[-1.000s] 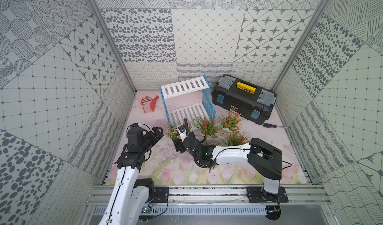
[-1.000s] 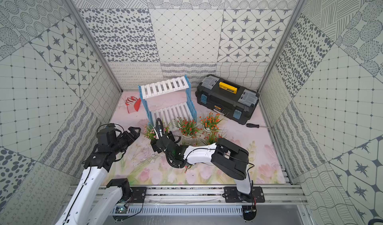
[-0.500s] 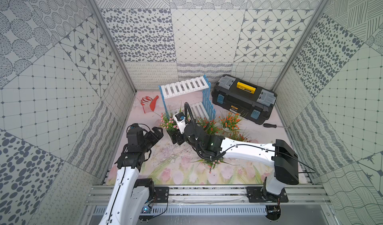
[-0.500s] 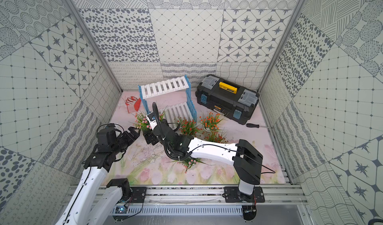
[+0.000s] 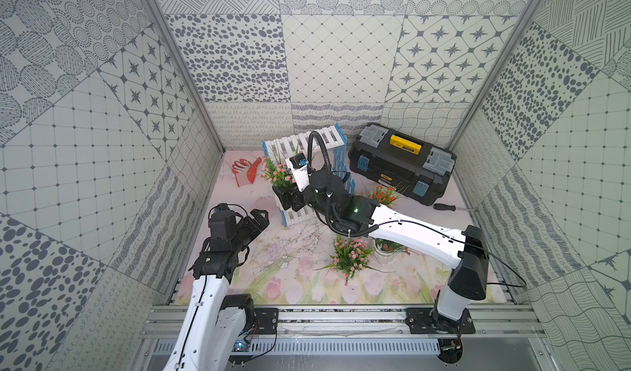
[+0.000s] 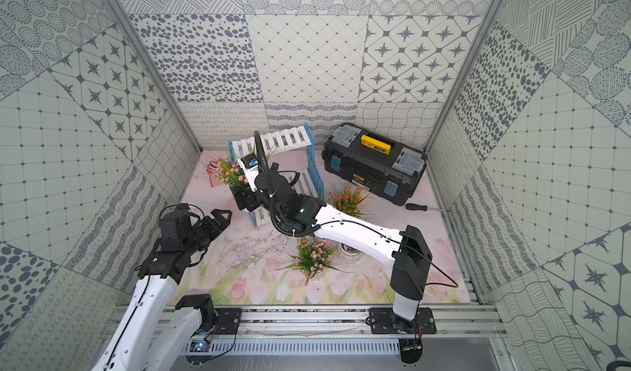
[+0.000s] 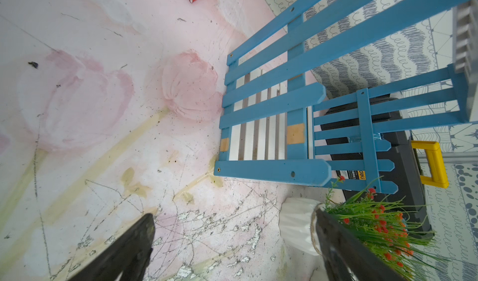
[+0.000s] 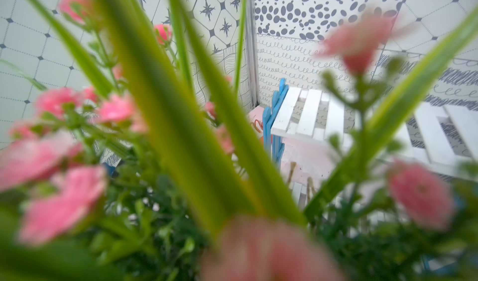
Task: Place the baby's breath potted plants on the rack by color
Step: Pick up the baby's breath potted plant from the center of the board, then place the baby's breath potted plant on the rack.
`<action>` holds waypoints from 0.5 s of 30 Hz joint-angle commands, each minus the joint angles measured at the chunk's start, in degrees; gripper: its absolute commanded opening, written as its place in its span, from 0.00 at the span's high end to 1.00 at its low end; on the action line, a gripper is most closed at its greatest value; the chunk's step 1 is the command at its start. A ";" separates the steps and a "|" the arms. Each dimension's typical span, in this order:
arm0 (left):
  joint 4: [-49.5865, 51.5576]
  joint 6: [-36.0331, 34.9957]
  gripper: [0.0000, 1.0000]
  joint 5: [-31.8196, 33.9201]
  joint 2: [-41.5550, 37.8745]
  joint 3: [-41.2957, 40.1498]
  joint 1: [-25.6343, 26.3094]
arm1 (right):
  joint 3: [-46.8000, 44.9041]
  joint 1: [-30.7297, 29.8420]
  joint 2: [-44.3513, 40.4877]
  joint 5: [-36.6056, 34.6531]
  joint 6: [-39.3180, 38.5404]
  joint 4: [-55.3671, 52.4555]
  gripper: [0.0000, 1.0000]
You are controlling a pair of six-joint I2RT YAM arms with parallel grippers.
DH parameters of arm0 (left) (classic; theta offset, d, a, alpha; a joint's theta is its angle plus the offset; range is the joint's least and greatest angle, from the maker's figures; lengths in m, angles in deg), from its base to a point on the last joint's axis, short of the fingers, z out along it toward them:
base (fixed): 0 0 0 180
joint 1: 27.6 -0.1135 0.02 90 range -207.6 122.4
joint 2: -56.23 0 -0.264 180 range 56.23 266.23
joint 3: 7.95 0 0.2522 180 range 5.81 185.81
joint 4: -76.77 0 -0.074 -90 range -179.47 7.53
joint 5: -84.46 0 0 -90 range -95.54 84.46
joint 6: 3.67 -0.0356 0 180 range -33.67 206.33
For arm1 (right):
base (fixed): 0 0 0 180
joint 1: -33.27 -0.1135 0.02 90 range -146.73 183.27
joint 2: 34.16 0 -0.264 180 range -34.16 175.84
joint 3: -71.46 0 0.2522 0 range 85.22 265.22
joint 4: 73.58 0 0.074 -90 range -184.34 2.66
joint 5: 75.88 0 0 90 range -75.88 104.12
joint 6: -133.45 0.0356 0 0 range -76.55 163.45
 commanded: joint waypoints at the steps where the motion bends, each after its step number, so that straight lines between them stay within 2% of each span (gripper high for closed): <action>1: -2.56 -0.73 0.03 -0.45 0.22 0.42 -0.19 | 5.45 1.88 1.63 2.23 -2.50 2.83 0.14; 15: -2.70 -1.06 0.03 -0.50 0.41 0.58 -0.17 | 26.32 9.80 12.39 5.66 -6.86 -3.32 0.14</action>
